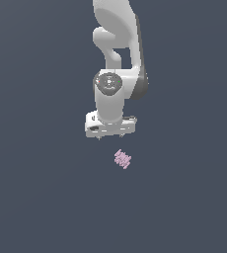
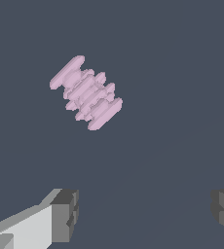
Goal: Pick up the object and move it to a goal position.
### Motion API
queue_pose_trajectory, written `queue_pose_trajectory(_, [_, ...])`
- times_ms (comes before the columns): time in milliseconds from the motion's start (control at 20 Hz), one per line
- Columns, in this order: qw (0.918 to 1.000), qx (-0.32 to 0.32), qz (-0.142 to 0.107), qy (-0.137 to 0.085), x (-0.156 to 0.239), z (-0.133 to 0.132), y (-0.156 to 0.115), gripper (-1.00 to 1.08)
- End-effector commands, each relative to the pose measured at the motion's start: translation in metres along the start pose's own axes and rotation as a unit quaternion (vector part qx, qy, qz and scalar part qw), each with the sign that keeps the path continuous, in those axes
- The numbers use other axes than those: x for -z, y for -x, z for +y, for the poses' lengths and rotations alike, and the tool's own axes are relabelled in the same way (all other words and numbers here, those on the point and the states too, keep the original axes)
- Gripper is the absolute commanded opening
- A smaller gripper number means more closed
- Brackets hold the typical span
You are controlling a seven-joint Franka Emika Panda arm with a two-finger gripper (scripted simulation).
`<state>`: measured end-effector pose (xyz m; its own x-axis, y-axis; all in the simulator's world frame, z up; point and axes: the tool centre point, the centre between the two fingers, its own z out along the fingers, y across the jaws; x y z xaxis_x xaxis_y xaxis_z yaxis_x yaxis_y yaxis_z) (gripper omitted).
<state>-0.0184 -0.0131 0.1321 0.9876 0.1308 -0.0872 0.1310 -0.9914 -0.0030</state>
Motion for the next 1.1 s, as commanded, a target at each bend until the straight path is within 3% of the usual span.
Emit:
queue_pose_trajectory(0, [0.9997,0.025,0.002,0.001,-0.002,-0.003,-0.005,1.00])
queue_pose_trajectory(400, [0.9898,0.142,0.014,0.007,-0.011,-0.016,-0.030,1.00])
queue_pose_trajectory(1050, [0.9482,0.315,0.034,0.015,-0.025,-0.040,-0.066,1.00])
